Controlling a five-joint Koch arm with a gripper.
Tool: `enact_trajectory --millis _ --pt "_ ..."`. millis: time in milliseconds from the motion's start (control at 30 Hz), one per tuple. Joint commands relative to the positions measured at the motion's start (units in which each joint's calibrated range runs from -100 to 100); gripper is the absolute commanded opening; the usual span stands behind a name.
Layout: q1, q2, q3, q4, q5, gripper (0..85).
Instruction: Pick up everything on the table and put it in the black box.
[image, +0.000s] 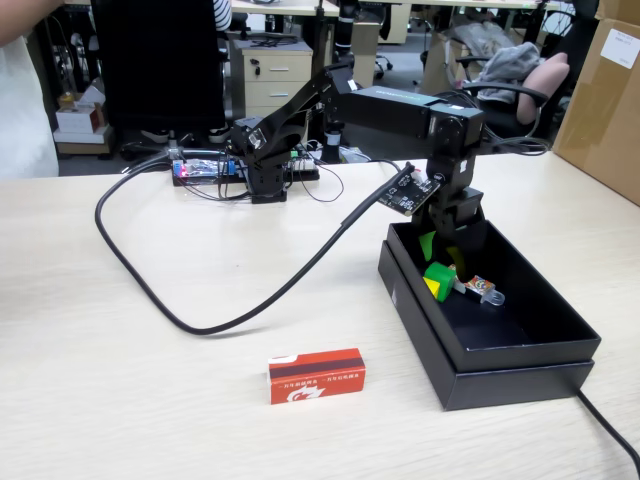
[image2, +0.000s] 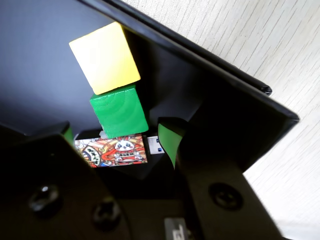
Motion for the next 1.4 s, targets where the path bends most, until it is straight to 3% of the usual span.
enact_trajectory --millis 0,167,767,1067,1367 --pt "0.29 -4.29 2.21 0.15 -0.15 36.2" --pt "-0.83 -8.31 5.47 -0.02 -0.2 36.2" --pt "-13.48 -20.47 5.11 -0.36 -2.05 40.0" --pt "-17.88 -9.91 5.38 -0.1 -3.91 43.1" --pt "-18.71 7.3 20.97 2.66 -4.79 43.0"
